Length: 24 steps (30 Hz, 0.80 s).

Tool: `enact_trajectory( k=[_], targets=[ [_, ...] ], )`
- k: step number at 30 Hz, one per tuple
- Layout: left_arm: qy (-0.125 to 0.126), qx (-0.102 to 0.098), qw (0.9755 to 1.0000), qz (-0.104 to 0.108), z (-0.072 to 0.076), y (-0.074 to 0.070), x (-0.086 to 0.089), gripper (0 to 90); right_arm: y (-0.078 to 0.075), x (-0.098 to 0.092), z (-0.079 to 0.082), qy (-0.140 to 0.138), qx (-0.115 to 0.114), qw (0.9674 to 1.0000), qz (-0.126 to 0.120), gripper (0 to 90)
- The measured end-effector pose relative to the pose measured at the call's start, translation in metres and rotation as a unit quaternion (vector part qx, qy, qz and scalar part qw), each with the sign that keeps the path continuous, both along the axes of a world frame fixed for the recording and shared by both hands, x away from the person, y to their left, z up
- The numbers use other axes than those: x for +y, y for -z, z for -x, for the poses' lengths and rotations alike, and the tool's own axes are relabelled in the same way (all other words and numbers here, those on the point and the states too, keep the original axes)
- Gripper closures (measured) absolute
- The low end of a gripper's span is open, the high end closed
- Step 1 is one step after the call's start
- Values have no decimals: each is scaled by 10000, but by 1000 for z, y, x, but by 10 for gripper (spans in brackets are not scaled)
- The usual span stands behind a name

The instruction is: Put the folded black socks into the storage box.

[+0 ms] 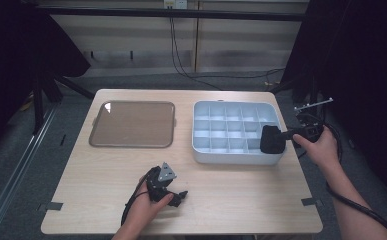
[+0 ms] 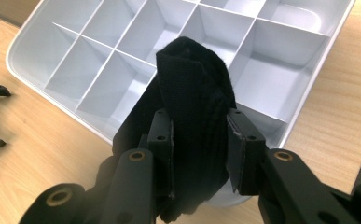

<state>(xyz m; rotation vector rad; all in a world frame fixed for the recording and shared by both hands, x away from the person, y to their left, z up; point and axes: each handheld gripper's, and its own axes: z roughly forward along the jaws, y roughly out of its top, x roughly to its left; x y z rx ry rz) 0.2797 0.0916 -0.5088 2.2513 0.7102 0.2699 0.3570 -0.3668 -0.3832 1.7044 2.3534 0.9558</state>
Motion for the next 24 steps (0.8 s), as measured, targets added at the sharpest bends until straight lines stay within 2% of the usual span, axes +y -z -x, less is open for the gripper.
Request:
enact_trajectory(
  k=[10,24],
  targets=[
    [9,-1,10000,-5,0,0,0,104,7,-4,-4,37,53,9999,96,664],
    [8,1,10000,-1,0,0,0,103,18,-9,-2,66,145,9998,101,662]
  ],
)
